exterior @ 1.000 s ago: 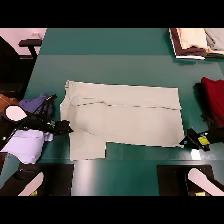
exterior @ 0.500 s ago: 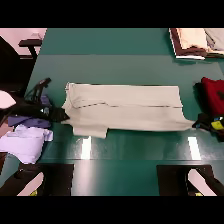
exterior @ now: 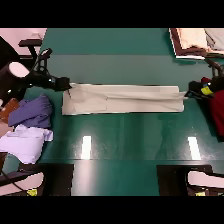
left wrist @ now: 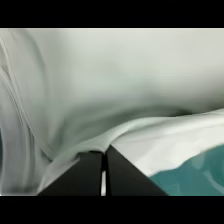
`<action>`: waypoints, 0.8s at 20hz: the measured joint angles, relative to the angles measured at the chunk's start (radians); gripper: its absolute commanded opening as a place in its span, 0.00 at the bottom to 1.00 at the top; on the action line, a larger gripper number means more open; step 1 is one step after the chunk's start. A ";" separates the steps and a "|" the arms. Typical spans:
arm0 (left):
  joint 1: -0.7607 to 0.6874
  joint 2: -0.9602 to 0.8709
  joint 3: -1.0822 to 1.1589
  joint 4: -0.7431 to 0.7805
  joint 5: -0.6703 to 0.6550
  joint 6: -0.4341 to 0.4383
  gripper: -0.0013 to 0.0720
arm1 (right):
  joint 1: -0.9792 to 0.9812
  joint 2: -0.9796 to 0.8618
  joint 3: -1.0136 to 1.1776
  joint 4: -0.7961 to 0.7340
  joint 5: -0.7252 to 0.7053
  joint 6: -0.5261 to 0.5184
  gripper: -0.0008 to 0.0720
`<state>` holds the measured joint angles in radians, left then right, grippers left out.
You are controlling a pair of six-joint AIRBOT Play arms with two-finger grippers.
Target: Fold the shirts.
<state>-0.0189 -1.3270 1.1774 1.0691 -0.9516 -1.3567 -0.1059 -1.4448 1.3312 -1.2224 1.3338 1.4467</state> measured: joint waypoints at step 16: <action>-0.022 -0.170 0.163 -0.057 -0.028 0.000 0.05 | -0.185 -0.238 0.066 0.212 0.069 -0.135 0.78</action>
<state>-0.0406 -1.4967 1.3399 1.0119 -0.9798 -1.3567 -0.2909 -1.6829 1.3975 -1.0103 1.4025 1.3113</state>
